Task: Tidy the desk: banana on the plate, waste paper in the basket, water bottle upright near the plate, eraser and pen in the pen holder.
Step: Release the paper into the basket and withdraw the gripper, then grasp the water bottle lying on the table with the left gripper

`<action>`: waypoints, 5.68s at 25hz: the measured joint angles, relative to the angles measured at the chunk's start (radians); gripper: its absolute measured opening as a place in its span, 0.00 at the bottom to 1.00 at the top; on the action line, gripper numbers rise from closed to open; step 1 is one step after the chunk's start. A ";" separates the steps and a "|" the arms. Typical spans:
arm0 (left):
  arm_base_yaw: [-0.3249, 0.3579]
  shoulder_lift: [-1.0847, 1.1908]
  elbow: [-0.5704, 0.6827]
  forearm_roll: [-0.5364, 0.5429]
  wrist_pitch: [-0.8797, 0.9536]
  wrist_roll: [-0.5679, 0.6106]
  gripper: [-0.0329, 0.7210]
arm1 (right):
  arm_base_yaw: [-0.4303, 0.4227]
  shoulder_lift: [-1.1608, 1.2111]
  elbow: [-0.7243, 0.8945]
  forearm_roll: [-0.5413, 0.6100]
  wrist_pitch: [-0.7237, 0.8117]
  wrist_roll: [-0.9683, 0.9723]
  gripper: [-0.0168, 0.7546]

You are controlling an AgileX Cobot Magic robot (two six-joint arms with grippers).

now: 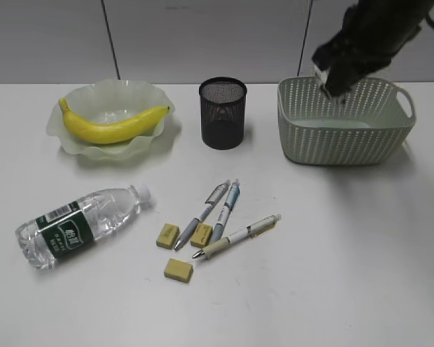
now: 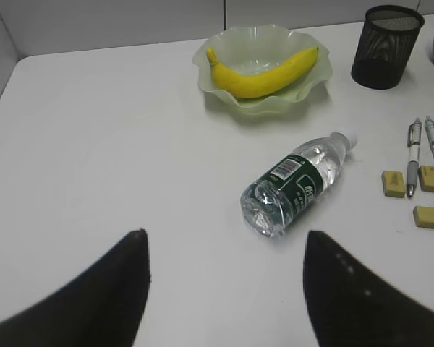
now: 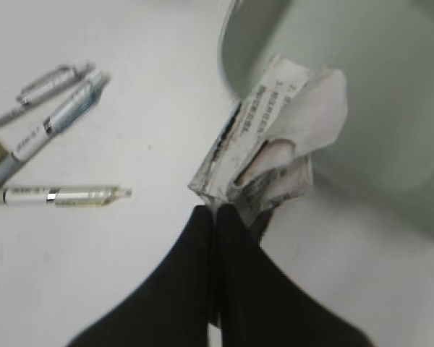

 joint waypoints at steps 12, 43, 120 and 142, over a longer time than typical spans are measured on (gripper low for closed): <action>0.000 0.000 0.000 0.000 0.000 0.000 0.71 | -0.012 0.293 -0.315 -0.163 -0.034 0.084 0.04; 0.000 0.000 0.000 0.000 0.000 0.000 0.71 | -0.022 -0.341 0.148 -0.131 0.184 0.239 0.79; -0.241 1.798 -0.599 -0.080 -0.128 0.587 0.86 | -0.021 -1.859 1.066 -0.073 0.015 0.184 0.75; -0.241 1.969 -0.629 -0.060 -0.250 0.583 0.72 | -0.021 -1.859 1.066 -0.074 0.015 0.184 0.74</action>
